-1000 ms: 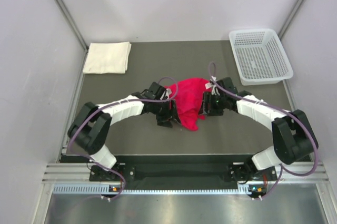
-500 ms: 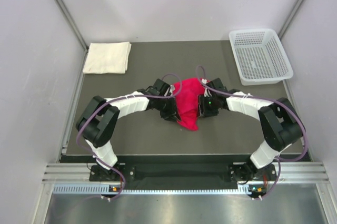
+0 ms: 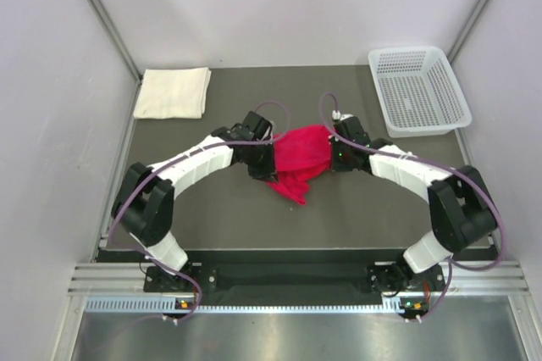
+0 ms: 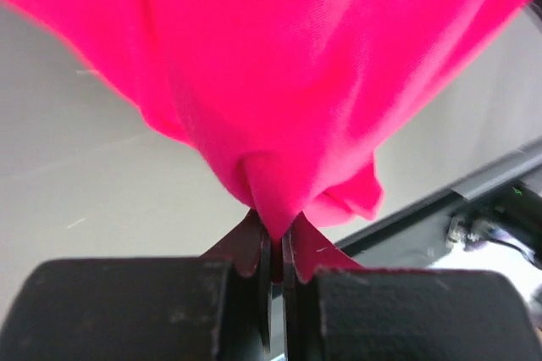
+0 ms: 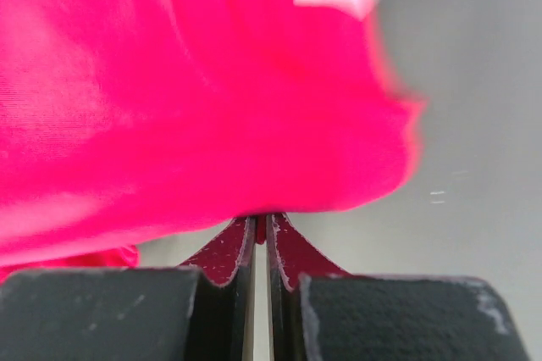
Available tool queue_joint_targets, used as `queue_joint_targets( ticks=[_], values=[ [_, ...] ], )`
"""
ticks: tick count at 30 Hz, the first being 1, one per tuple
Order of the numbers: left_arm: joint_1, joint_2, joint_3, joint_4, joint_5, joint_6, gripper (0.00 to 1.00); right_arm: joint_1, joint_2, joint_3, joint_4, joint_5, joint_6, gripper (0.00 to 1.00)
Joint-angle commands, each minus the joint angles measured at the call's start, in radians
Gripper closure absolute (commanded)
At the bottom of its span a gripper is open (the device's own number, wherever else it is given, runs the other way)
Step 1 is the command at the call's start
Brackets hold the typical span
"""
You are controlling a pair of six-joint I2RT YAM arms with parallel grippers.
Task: Fold and stack the t-shirts
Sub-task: Flatten the tshirt out
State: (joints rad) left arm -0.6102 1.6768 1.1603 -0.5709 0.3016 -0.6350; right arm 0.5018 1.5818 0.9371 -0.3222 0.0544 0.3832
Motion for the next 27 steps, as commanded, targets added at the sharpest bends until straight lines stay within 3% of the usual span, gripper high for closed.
queue_joint_targets(
  ticks=[1, 6, 9, 14, 21, 27],
  values=[
    [0.012, -0.11, 0.143, -0.215, -0.215, 0.119, 1.0, 0.004, -0.141, 0.072, 0.035, 0.117, -0.081, 1.0],
    [0.027, -0.187, 0.333, -0.375, -0.508, 0.192, 1.0, 0.009, -0.253, 0.212, 0.037, 0.084, -0.167, 1.0],
    [0.035, -0.215, 0.482, -0.428, -0.6, 0.236, 1.0, 0.009, -0.27, 0.397, -0.029, 0.114, -0.193, 1.0],
    [0.035, -0.241, 0.677, -0.478, -0.638, 0.27, 0.99, 0.007, -0.364, 0.499, -0.112, 0.185, -0.227, 1.0],
    [0.035, -0.388, 0.547, -0.397, -0.679, 0.3, 0.94, 0.001, -0.52, 0.399, -0.152, 0.272, -0.251, 1.0],
    [0.036, -0.413, 0.57, -0.42, -0.778, 0.319, 0.92, -0.04, -0.485, 0.413, -0.153, 0.309, -0.274, 1.0]
  ],
)
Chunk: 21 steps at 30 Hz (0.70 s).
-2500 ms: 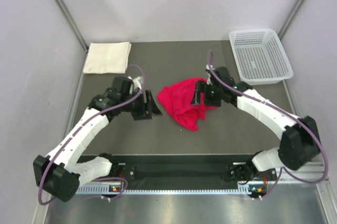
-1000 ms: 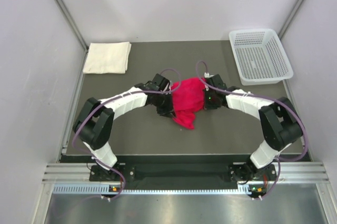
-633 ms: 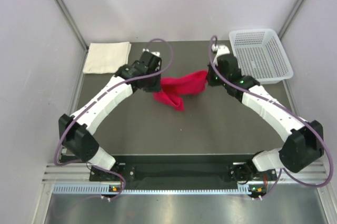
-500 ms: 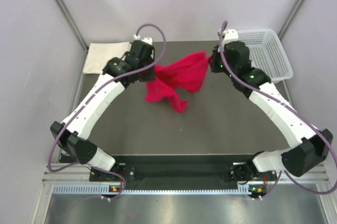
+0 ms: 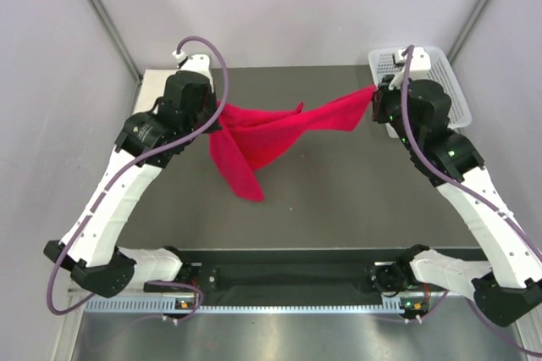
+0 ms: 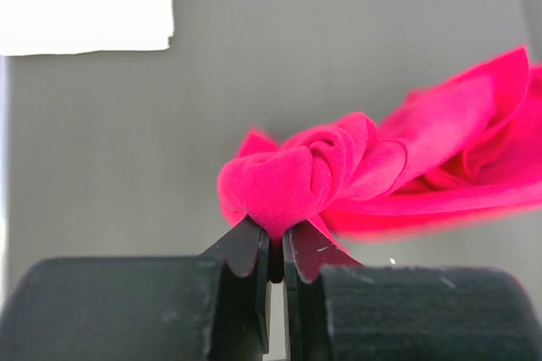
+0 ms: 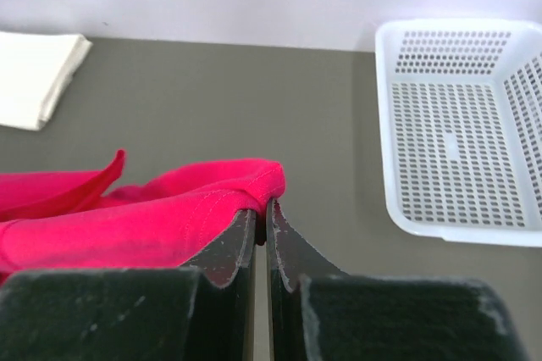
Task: Fold and stack the t-shirts
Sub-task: Flatten the tshirt out
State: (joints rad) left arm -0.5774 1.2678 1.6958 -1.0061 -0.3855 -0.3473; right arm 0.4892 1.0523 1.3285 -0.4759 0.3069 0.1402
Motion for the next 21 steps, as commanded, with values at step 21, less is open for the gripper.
queue_joint_targets(
  ticks=[21],
  values=[
    [0.013, -0.2, -0.413, 0.14, 0.31, -0.187, 0.57, -0.07, -0.253, -0.547, -0.127, -0.199, 0.359, 1.0]
  ],
)
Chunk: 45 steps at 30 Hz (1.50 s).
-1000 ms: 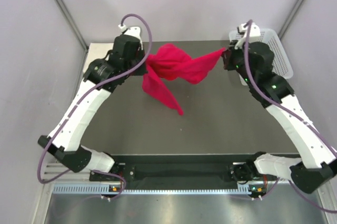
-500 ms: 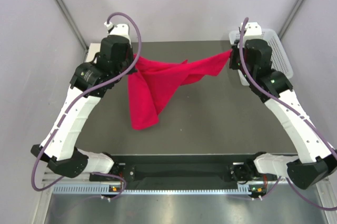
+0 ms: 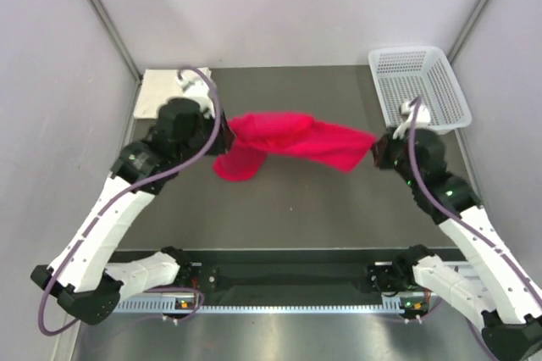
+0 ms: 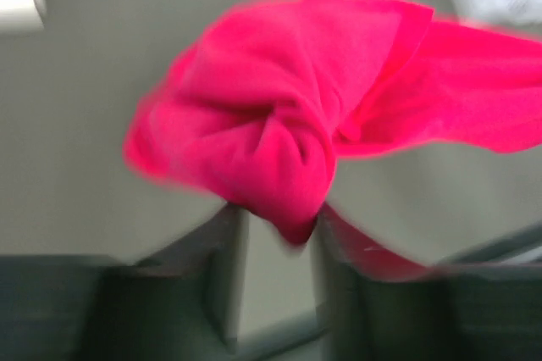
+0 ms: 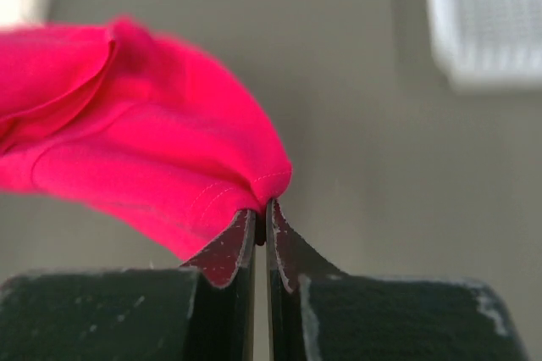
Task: Fold and stack the t-shirts
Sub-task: Flatten the tshirt out
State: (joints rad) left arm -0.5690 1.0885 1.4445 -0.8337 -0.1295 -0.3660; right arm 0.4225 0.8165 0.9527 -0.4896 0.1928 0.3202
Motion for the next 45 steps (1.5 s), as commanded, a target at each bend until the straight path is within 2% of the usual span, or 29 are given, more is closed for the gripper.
queue_joint_targets(
  ticks=[1, 2, 4, 5, 8, 11, 13, 16, 18, 20, 22, 24, 26, 28, 32, 34, 35, 38, 39, 40, 42, 45],
  values=[
    [0.006, -0.054, -0.212, -0.056, 0.044, -0.209, 0.39, -0.007, -0.017, -0.211, -0.134, -0.114, 0.204, 1.0],
    [0.008, -0.068, -0.293, -0.076, 0.025, -0.249, 0.32, -0.008, -0.013, -0.262, -0.162, -0.128, 0.236, 0.86],
    [0.008, -0.107, -0.35, -0.094, 0.04, -0.315, 0.27, -0.01, 0.013, -0.298, -0.173, -0.179, 0.243, 0.72],
    [0.008, -0.117, -0.381, -0.09, 0.057, -0.318, 0.26, -0.01, 0.027, -0.305, -0.162, -0.188, 0.238, 0.57],
    [0.009, -0.122, -0.356, -0.096, 0.039, -0.321, 0.23, -0.019, 0.119, -0.267, -0.101, -0.231, 0.198, 0.36],
    [0.009, -0.093, -0.319, -0.087, 0.039, -0.304, 0.24, -0.021, 0.283, -0.104, -0.034, -0.257, 0.139, 0.29],
    [0.009, -0.064, -0.312, -0.073, 0.068, -0.298, 0.25, -0.022, 0.424, -0.04, 0.011, -0.329, 0.134, 0.28],
    [0.009, -0.033, -0.332, -0.022, 0.125, -0.295, 0.29, -0.016, 0.614, 0.055, 0.167, -0.464, 0.177, 0.33],
    [0.011, -0.021, -0.338, 0.005, 0.164, -0.303, 0.32, -0.016, 0.752, 0.125, 0.203, -0.53, 0.187, 0.55],
    [0.011, -0.019, -0.357, 0.033, 0.223, -0.303, 0.35, -0.013, 0.837, 0.217, 0.206, -0.561, 0.163, 0.64],
    [0.011, -0.012, -0.375, 0.065, 0.282, -0.303, 0.36, -0.01, 0.947, 0.277, 0.178, -0.579, 0.134, 0.6],
    [0.011, 0.005, -0.383, 0.061, 0.309, -0.298, 0.32, -0.01, 1.025, 0.357, 0.109, -0.563, 0.071, 0.53],
    [0.011, 0.016, -0.403, 0.065, 0.336, -0.294, 0.27, -0.011, 1.058, 0.394, 0.086, -0.546, 0.013, 0.49],
    [0.011, 0.043, -0.42, 0.061, 0.352, -0.283, 0.23, -0.011, 1.095, 0.411, 0.059, -0.527, -0.016, 0.49],
    [0.011, 0.128, -0.429, 0.01, 0.373, -0.271, 0.21, -0.011, 1.136, 0.413, 0.062, -0.524, -0.035, 0.54],
    [0.009, 0.189, -0.406, -0.053, 0.335, -0.258, 0.21, -0.011, 1.15, 0.408, 0.075, -0.546, -0.03, 0.58],
    [0.011, 0.204, -0.406, -0.073, 0.324, -0.258, 0.21, -0.01, 1.153, 0.402, 0.082, -0.55, -0.018, 0.65],
    [0.011, 0.229, -0.423, -0.029, 0.324, -0.263, 0.19, -0.007, 1.152, 0.393, 0.091, -0.553, -0.007, 0.73],
    [0.011, 0.234, -0.429, -0.013, 0.33, -0.263, 0.18, -0.008, 1.15, 0.391, 0.092, -0.547, -0.006, 0.78],
    [0.011, 0.237, -0.441, 0.001, 0.329, -0.264, 0.17, -0.008, 1.152, 0.394, 0.089, -0.546, -0.004, 0.89],
    [0.012, 0.249, -0.45, 0.024, 0.311, -0.263, 0.14, -0.008, 1.147, 0.396, 0.089, -0.544, -0.006, 0.98],
    [0.011, 0.283, -0.463, 0.047, 0.3, -0.251, 0.14, -0.008, 1.107, 0.403, 0.072, -0.514, 0.006, 1.0]
  ],
)
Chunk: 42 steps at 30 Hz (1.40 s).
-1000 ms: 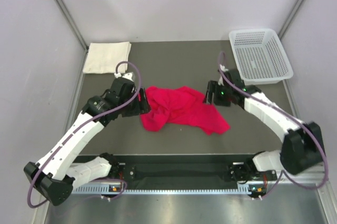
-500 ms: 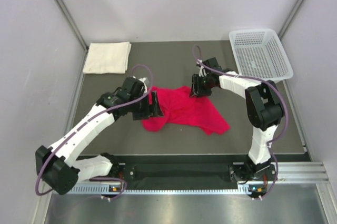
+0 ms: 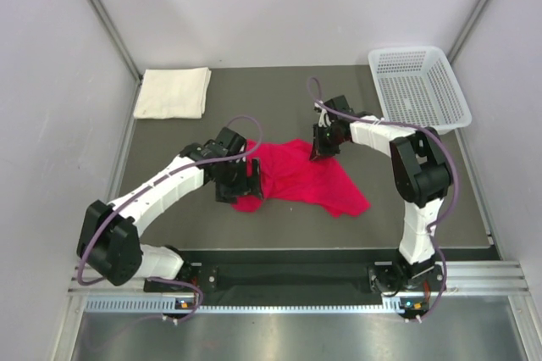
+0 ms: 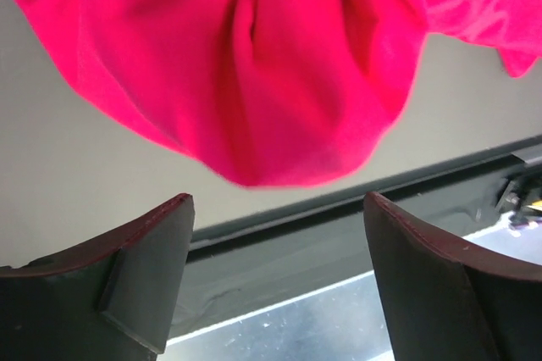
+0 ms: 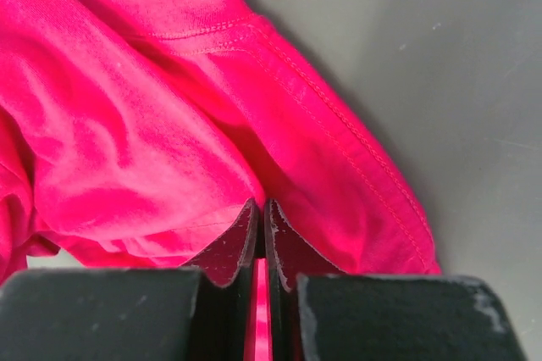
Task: Fold and stack the t-shirts
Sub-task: Flatten the tshirt out
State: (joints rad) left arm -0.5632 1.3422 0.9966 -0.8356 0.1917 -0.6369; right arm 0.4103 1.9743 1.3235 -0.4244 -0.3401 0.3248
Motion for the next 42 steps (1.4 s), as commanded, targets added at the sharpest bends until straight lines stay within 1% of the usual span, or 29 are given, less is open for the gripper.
queue_joint_targets(
  ticks=[1, 2, 3, 5, 6, 7, 9, 10, 11, 14, 15, 17, 18, 20, 21, 24, 27, 28, 30, 31, 33, 34, 35, 36, 37, 38, 39, 41, 42],
  values=[
    [0.005, 0.041, -0.024, 0.055, -0.031, 0.023, 0.15, 0.004, -0.069, 0.034, -0.002, 0.029, 0.008, 1.0],
    [0.005, 0.055, -0.03, 0.064, -0.038, 0.029, 0.18, 0.002, -0.113, 0.036, -0.02, 0.041, 0.008, 1.0],
    [0.005, 0.081, -0.039, 0.076, -0.052, 0.032, 0.26, 0.002, -0.139, 0.039, -0.036, 0.076, 0.01, 1.0],
    [0.006, 0.115, -0.047, 0.087, -0.11, 0.042, 0.38, 0.002, -0.228, 0.039, -0.051, 0.114, 0.01, 1.0],
    [0.012, 0.124, -0.041, 0.084, -0.124, 0.048, 0.48, -0.001, -0.259, 0.037, -0.06, 0.148, 0.014, 1.0],
    [0.016, 0.132, -0.035, 0.075, -0.138, 0.052, 0.64, -0.008, -0.29, 0.033, -0.062, 0.164, 0.023, 1.0],
    [0.022, 0.132, -0.015, 0.064, -0.182, 0.063, 0.79, -0.016, -0.365, 0.037, -0.066, 0.199, 0.031, 1.0],
    [0.025, 0.126, -0.009, 0.059, -0.182, 0.069, 0.95, -0.021, -0.386, 0.049, -0.068, 0.207, 0.04, 1.0],
    [0.029, 0.118, -0.001, 0.05, -0.222, 0.078, 1.0, -0.034, -0.422, 0.058, -0.066, 0.213, 0.046, 1.0],
    [0.051, 0.091, 0.069, -0.015, -0.311, 0.109, 1.0, -0.062, -0.465, 0.12, -0.044, 0.23, 0.074, 1.0],
    [0.058, 0.081, 0.124, -0.04, -0.402, 0.117, 1.0, -0.068, -0.471, 0.137, -0.022, 0.233, 0.08, 1.0],
    [0.075, 0.055, 0.187, -0.101, -0.487, 0.149, 1.0, -0.08, -0.468, 0.199, 0.047, 0.225, 0.109, 1.0],
    [0.104, 0.045, 0.257, -0.114, -0.548, 0.158, 1.0, -0.084, -0.456, 0.235, 0.059, 0.211, 0.112, 1.0],
    [0.146, 0.022, 0.335, -0.125, -0.58, 0.196, 1.0, -0.09, -0.405, 0.383, 0.052, 0.201, 0.126, 1.0],
    [0.179, 0.014, 0.409, -0.123, -0.616, 0.209, 1.0, -0.091, -0.39, 0.437, 0.049, 0.197, 0.129, 1.0],
    [0.215, 0.0, 0.586, -0.114, -0.649, 0.279, 1.0, -0.111, -0.361, 0.67, 0.012, 0.193, 0.143, 1.0],
    [0.215, -0.018, 0.732, -0.068, -0.655, 0.38, 1.0, -0.145, -0.406, 0.739, 0.018, 0.181, 0.143, 1.0],
    [0.215, -0.026, 0.76, -0.054, -0.608, 0.4, 1.0, -0.163, -0.429, 0.743, 0.021, 0.187, 0.145, 1.0],
    [0.215, -0.046, 0.813, -0.019, -0.52, 0.453, 1.0, -0.18, -0.52, 0.715, 0.041, 0.204, 0.145, 1.0],
    [0.215, -0.064, 0.82, -0.01, -0.421, 0.463, 1.0, -0.186, -0.585, 0.701, 0.036, 0.214, 0.131, 1.0],
    [0.215, -0.081, 0.806, -0.003, -0.35, 0.456, 0.94, -0.186, -0.653, 0.642, -0.028, 0.274, 0.08, 1.0],
    [0.215, -0.095, 0.797, -0.023, -0.322, 0.436, 0.84, -0.185, -0.737, 0.597, -0.043, 0.295, 0.074, 1.0],
    [0.215, -0.103, 0.766, -0.039, -0.272, 0.427, 0.77, -0.183, -0.787, 0.541, -0.054, 0.318, 0.076, 1.0],
    [0.215, -0.112, 0.745, -0.052, -0.258, 0.416, 0.67, -0.183, -0.837, 0.405, -0.063, 0.32, 0.08, 1.0],
    [0.215, -0.127, 0.722, -0.1, -0.255, 0.381, 0.56, -0.171, -0.932, 0.337, -0.092, 0.322, 0.083, 1.0],
    [0.215, -0.132, 0.673, -0.127, -0.28, 0.361, 0.49, -0.169, -0.975, 0.271, -0.12, 0.322, 0.091, 1.0],
    [0.215, -0.136, 0.647, -0.155, -0.296, 0.341, 0.41, -0.171, -1.014, 0.149, -0.149, 0.328, 0.102, 1.0],
    [0.215, -0.12, 0.588, -0.276, -0.308, 0.301, 0.32, -0.171, -1.106, 0.044, -0.255, 0.38, 0.1, 1.0],
    [0.215, -0.106, 0.574, -0.321, -0.301, 0.289, 0.32, -0.171, -1.127, -0.048, -0.276, 0.388, 0.099, 1.0]
  ],
)
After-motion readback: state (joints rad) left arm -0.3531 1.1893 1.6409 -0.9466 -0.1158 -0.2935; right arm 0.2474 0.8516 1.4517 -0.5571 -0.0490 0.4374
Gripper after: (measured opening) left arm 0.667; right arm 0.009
